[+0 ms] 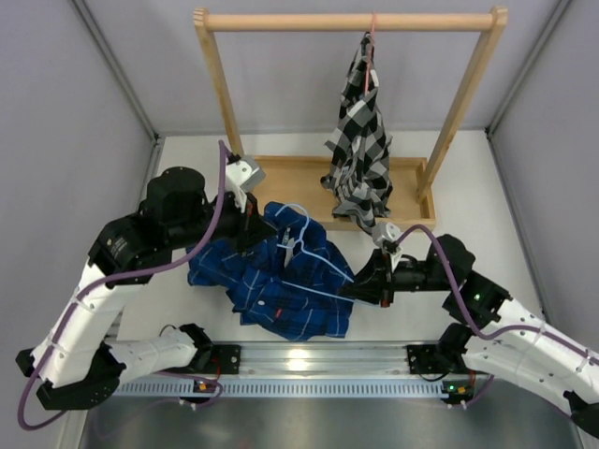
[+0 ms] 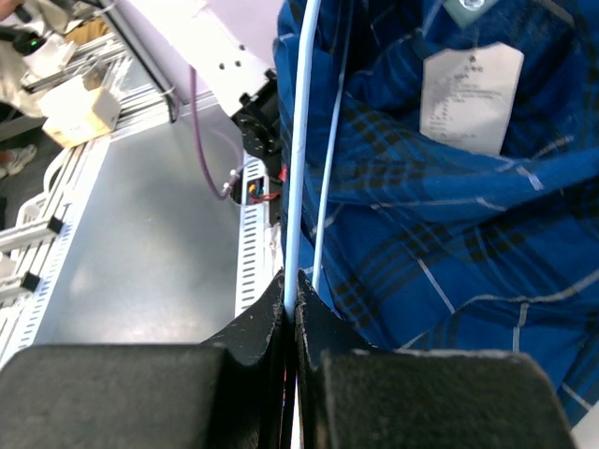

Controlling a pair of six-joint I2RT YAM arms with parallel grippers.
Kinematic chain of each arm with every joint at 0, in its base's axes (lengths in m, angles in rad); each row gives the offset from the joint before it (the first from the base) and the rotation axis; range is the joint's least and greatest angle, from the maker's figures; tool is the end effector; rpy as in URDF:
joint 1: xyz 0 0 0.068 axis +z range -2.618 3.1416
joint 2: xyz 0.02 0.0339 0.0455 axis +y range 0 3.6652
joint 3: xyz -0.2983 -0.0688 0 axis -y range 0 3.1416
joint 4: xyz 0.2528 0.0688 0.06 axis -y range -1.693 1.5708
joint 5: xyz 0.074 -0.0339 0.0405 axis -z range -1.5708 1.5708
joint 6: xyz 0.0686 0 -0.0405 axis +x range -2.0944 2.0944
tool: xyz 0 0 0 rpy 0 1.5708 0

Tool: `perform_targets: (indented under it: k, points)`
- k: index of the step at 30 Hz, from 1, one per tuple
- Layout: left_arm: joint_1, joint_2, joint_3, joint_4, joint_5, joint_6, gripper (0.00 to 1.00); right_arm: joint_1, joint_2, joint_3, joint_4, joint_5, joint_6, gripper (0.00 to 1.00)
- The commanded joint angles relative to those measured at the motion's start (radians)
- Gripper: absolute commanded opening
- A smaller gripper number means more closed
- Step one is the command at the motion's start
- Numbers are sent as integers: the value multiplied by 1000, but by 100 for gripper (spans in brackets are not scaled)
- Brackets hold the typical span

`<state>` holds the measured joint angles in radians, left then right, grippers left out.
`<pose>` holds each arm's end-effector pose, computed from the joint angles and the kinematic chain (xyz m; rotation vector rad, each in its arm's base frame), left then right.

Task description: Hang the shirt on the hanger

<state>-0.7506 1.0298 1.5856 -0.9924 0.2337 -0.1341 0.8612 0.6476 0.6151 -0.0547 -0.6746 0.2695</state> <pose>0.1186 -0.1323 0.4940 0.7794 1.9353 -0.7879 0.0742 0.1522 0.3341 -1.0505 1.5132 1.3803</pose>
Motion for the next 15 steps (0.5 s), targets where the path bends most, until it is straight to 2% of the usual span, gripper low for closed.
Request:
perform_targets:
  k: [1,4,9,15]
  points:
    - [-6,6,47,-9,190,70,0,4,0,23,162,-101,-49,0]
    - [-27,-2,62,-5,277,80,0,6,-3,8,202,-99,-32,0]
    - [-32,-4,76,-6,225,94,0,6,-103,-29,256,35,-36,0]
    - [-79,42,79,-5,150,80,0,6,-71,6,234,170,-16,0]
